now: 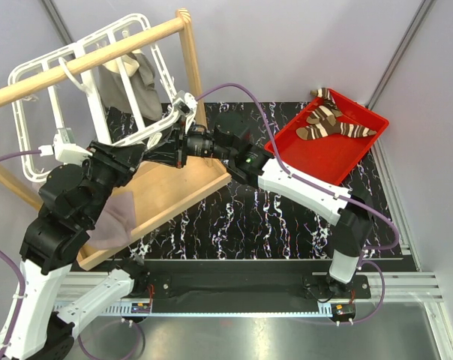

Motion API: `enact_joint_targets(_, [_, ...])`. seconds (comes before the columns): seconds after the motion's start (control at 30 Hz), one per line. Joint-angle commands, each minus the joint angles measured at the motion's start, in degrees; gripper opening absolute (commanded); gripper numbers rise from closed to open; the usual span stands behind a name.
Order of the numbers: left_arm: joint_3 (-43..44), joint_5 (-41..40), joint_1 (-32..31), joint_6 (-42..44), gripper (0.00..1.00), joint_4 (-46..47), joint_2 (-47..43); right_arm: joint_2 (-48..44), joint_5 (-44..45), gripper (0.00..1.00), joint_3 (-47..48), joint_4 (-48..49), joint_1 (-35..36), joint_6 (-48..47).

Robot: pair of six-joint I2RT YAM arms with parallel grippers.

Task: Clip the socks to the hanger
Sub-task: Open the clamp at the hanger.

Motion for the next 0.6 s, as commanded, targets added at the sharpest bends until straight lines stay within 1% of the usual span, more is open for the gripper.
enact_joint_targets(0.0, [0.48, 0.05, -0.32, 1.08, 0.32, 3.61, -0.43, -0.67, -0.33, 0.0, 2.29, 1.07, 0.17, 0.52])
enact_joint_targets(0.03, [0.4, -0.12, -0.32, 1.08, 0.36, 3.7, -0.34, -0.93, -0.33, 0.0, 2.29, 0.63, 0.26, 0.43])
enact_joint_targets(0.07, [0.4, -0.3, -0.32, 1.08, 0.43, 3.87, -0.17, -1.02, -0.33, 0.0, 2.29, 0.46, 0.26, 0.34])
enact_joint_targets(0.1, [0.31, -0.65, -0.32, 0.99, 0.48, 3.96, -0.25, -1.2, -0.33, 0.0, 2.29, 0.02, 0.26, 0.0])
enact_joint_targets(0.17, [0.4, -2.32, -0.32, 1.17, 0.53, 4.31, -0.08, -1.46, -0.68, 0.0, 2.11, -0.16, 0.35, -0.36])
enact_joint_targets(0.23, [0.66, -3.29, -0.23, 1.78, 0.53, 4.58, 0.36, -1.73, -1.04, 0.0, 2.2, -0.51, 0.61, -0.97])
enact_joint_targets(0.47, [0.22, -6.89, -0.23, 2.14, 0.44, 5.72, -0.16, -2.52, -0.95, 0.0, 2.11, -2.18, 1.14, -2.73])
enact_joint_targets(0.57, [-1.36, -6.98, -0.23, 2.66, 0.36, 7.92, -0.52, -2.43, -0.86, 0.0, 2.29, -2.88, 1.32, -3.35])
